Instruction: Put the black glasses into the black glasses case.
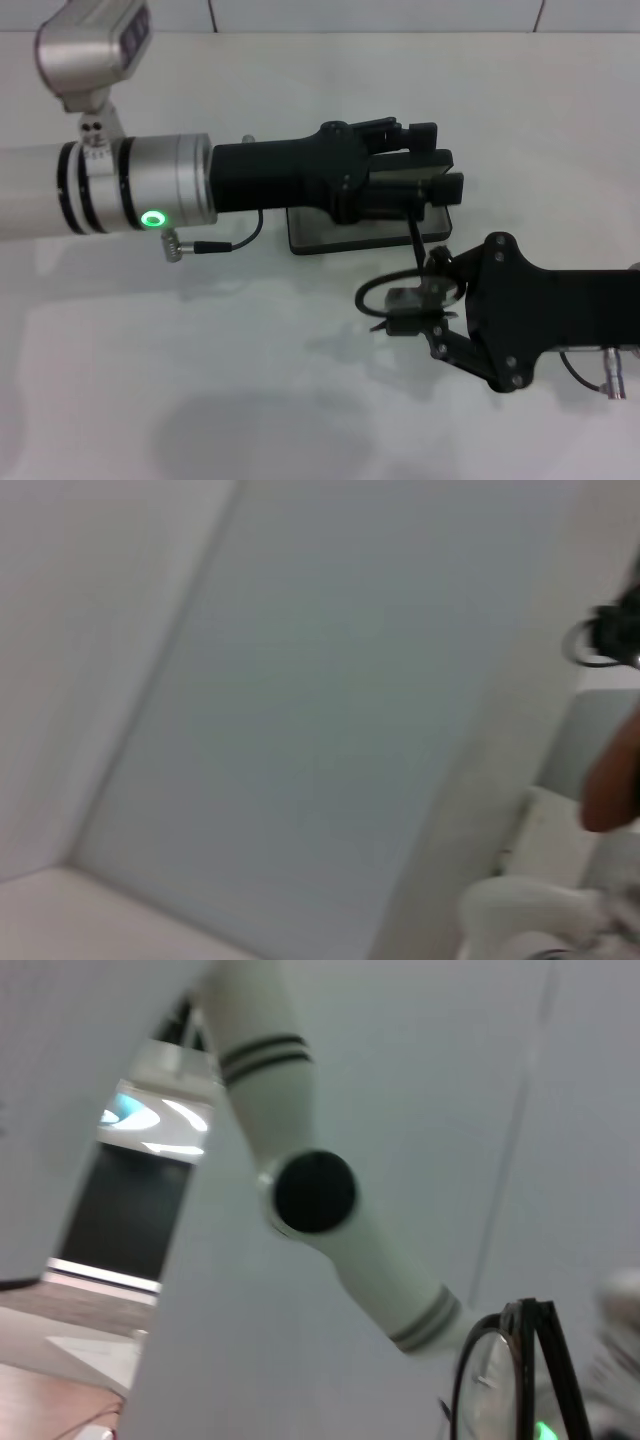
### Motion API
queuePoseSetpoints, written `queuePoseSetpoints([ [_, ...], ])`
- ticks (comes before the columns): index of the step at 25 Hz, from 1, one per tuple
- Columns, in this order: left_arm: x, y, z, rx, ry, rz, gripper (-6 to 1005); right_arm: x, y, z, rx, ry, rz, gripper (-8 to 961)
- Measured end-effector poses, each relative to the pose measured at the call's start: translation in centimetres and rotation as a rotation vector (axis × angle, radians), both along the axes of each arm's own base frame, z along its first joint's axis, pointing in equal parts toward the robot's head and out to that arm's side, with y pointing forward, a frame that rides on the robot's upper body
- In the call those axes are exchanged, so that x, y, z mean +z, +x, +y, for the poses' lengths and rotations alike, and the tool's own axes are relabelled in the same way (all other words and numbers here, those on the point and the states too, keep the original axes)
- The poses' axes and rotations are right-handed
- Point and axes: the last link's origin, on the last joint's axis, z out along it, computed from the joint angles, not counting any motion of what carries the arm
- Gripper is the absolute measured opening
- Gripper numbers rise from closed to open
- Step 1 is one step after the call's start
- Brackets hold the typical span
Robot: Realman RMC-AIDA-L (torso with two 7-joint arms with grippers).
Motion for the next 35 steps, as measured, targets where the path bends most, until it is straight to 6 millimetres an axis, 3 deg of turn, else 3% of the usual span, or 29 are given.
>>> queuePoseSetpoints([
  [14, 0.2, 0.1, -0.8, -0.077, 0.012, -0.015, 855, -0.3, 0.6, 0.6, -0.059, 0.010, -0.050, 113],
  [18, 1.3, -1.2, -0.2, -0.010, 0.120, -0.041, 852, -0.3, 1.2, 0.9, -0.070, 0.039, -0.090, 113],
  [22, 3.2, -3.3, 0.7, 0.105, 0.238, -0.066, 842, -0.4, 2.4, 2.6, -0.147, 0.259, -0.210, 113],
  [25, 3.9, -4.2, 0.6, 0.133, 0.263, -0.063, 843, -0.7, 1.5, 3.4, -0.163, 0.417, -0.328, 113],
  [29, 4.2, -5.3, 0.1, 0.163, 0.270, -0.057, 843, -2.7, -0.4, 3.8, -0.141, 0.570, -0.479, 112],
  [35, 4.2, -5.4, 0.1, 0.165, 0.270, -0.054, 843, -5.2, -1.5, 3.8, -0.095, 0.704, -0.627, 112],
])
